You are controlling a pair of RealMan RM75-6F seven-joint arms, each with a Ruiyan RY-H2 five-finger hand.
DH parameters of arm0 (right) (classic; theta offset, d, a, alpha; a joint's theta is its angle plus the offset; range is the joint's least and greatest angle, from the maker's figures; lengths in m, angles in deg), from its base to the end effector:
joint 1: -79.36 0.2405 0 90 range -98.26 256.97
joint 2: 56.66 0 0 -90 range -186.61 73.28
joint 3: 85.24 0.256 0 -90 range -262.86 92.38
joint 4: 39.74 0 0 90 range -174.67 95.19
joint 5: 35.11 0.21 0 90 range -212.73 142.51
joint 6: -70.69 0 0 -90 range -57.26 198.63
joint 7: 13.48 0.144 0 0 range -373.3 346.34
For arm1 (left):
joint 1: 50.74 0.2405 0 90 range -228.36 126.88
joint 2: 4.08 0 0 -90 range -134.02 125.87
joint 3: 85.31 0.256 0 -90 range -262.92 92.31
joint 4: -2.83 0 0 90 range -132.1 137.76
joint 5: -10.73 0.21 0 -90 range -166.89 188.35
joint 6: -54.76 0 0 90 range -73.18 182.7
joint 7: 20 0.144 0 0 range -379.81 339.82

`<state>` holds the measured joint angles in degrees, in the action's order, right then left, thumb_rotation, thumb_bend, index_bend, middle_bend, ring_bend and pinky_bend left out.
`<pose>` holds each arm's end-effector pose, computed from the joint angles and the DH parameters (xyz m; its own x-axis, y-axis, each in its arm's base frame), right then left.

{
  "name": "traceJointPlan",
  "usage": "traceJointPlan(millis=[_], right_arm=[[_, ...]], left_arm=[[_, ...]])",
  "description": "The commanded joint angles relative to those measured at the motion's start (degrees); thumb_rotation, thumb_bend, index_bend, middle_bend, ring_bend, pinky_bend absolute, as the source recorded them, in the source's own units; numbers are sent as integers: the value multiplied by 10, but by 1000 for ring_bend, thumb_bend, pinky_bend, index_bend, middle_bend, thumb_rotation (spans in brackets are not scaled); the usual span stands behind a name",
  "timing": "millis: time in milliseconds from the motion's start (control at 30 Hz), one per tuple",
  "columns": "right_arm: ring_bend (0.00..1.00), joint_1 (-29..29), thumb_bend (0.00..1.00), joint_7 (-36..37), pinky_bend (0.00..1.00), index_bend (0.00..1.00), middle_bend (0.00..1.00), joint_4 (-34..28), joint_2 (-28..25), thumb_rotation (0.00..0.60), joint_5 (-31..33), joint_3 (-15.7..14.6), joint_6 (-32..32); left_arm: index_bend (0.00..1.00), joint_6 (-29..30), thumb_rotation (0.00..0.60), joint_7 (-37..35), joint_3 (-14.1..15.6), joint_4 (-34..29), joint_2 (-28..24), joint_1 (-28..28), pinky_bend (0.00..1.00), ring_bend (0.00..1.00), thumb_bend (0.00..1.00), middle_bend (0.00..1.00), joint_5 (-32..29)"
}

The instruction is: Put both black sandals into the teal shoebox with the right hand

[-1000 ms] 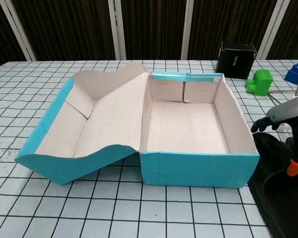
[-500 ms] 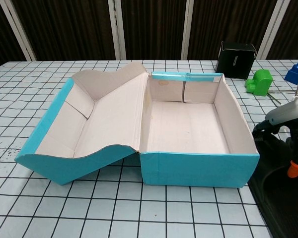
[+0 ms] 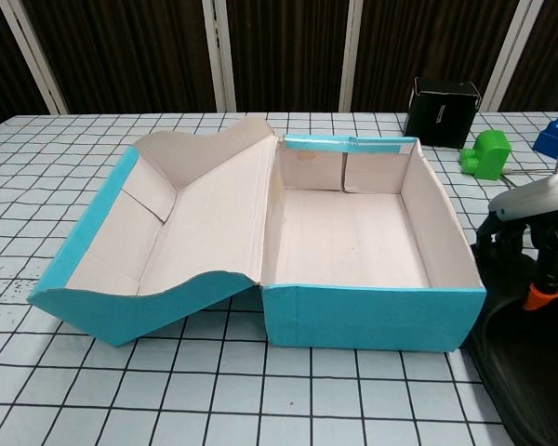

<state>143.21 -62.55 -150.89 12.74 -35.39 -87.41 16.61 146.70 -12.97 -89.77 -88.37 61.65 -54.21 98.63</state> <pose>-0.1660 -0.3121 0.0352 0.5170 -0.6949 0.4998 -0.7673 -0.1175 0.6304 -0.3035 0.1780 0.1698 0.4928 -0.1364 0.8594 0.8672 -0.0042 -0.4980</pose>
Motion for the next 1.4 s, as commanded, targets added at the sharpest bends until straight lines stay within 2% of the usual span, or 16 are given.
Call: traceJointPlan(millis=[33, 367, 1000, 1400], right_arm=[[276, -5, 372, 8, 216, 413, 510, -2, -1, 600, -10, -5, -1], [292, 4, 379, 18, 202, 457, 543, -18, -23, 600, -12, -13, 3], [292, 67, 378, 6, 163, 457, 543, -76, -131, 600, 68, -9, 11], [292, 97, 379, 7, 151, 463, 542, -101, -192, 600, 98, 11, 7]], left_arm=[[145, 0, 600, 0, 0, 0, 0, 0, 77, 0, 201, 0, -1], [146, -1, 600, 2, 0, -1, 0, 0, 77, 0, 200, 0, -1], [145, 3, 600, -7, -2, -2, -4, 3, 77, 0, 200, 0, -4], [146, 3, 600, -6, -2, -2, -4, 3, 77, 0, 201, 0, -4]])
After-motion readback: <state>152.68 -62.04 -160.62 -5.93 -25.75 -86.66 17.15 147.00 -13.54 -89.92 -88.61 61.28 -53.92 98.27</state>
